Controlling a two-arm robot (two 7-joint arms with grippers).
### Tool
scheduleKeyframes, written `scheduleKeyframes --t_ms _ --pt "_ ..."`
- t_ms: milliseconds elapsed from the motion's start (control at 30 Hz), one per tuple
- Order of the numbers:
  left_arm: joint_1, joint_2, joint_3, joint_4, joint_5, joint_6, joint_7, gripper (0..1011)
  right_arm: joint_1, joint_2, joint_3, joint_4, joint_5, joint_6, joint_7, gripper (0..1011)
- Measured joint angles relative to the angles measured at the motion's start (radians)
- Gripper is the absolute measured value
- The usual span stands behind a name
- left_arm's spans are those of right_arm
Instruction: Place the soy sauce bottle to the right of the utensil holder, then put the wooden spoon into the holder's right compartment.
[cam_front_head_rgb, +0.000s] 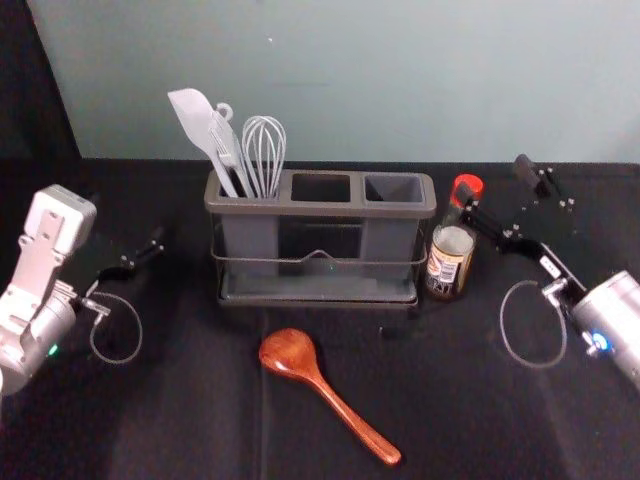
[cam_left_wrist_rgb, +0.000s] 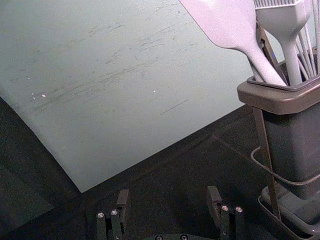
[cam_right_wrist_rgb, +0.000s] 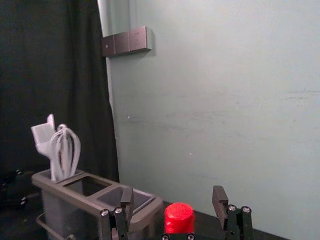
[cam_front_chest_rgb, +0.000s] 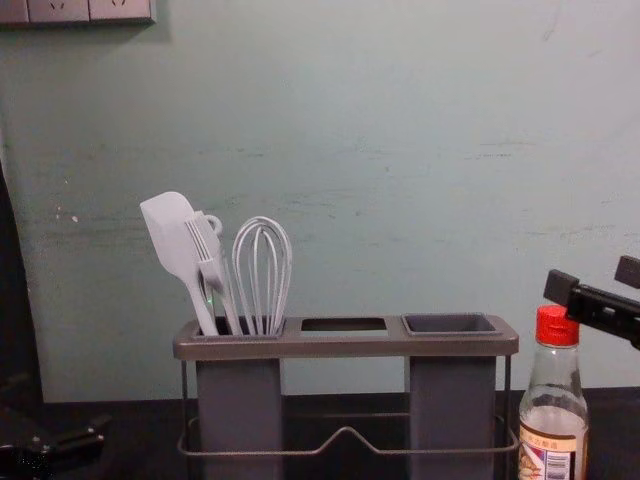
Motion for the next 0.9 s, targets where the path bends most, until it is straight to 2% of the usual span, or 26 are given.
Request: scheduleKeyframes --t_ms 233,467,533,567,700,900 --pt "0.000 0.000 0.000 0.000 0.000 0.000 0.000 1000 -0.104 0.017 0.004 -0.132 -0.035 0.014 -0.030 1002" --pt "0.000 0.000 0.000 0.000 0.000 0.000 0.000 1000 -0.166 0.019 -0.012 -0.202 -0.076 0.017 -0.048 1002" --pt "0.000 0.000 0.000 0.000 0.000 0.000 0.000 1000 -0.182 0.011 -0.023 -0.219 -0.101 0.025 -0.067 1002" --pt "0.000 0.000 0.000 0.000 0.000 0.000 0.000 1000 -0.192 0.004 -0.032 -0.228 -0.125 0.036 -0.084 1002" --pt "0.000 0.000 0.000 0.000 0.000 0.000 0.000 1000 -0.206 -0.015 -0.062 -0.243 -0.172 0.084 -0.117 1002" --pt "0.000 0.000 0.000 0.000 0.000 0.000 0.000 1000 -0.198 -0.036 -0.123 -0.241 -0.214 0.183 -0.125 1002"
